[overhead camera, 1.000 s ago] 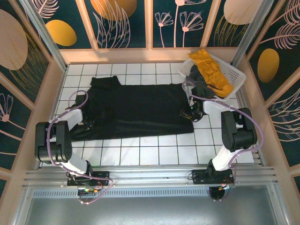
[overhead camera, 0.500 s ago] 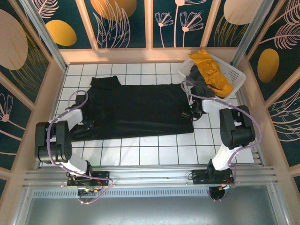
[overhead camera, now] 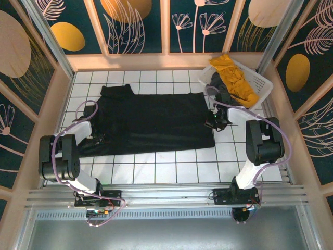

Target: Fold and stack the t-shirts

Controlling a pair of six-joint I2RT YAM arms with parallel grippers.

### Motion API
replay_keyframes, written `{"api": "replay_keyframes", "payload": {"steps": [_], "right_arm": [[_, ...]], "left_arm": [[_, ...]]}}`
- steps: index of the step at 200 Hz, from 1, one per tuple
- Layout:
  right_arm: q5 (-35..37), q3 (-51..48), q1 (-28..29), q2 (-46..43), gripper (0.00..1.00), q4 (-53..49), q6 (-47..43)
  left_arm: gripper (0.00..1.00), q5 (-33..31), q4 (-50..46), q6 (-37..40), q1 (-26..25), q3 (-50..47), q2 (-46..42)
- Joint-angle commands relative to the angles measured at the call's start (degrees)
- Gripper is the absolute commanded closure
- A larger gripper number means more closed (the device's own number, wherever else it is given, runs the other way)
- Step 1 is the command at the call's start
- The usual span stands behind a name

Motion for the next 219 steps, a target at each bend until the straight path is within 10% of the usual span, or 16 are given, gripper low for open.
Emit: {"api": "replay_keyframes", "payload": {"steps": [1, 75, 141, 219], "right_arm": [[1.24, 1.33, -1.05, -2.21, 1.00, -2.17, 1.57], [-1.47, 1.65, -0.29, -2.23, 1.00, -1.13, 1.27], [-1.06, -0.76, 3.86, -4.69, 0.75, -0.42, -0.40], [4.41, -1.22, 8.51, 2.61, 0.79, -2.35, 3.94]], "left_arm": [[0.78, -0.65, -0.49, 1.10, 0.19, -0.65, 1.60], [0.78, -1.29, -0.53, 1.64, 0.20, -0.46, 2.00], [0.77, -0.96, -1.50, 1.62, 0.20, 0.76, 1.22], [0.72, -4.28, -3.26, 1.06, 0.28, 3.41, -0.15]]}}
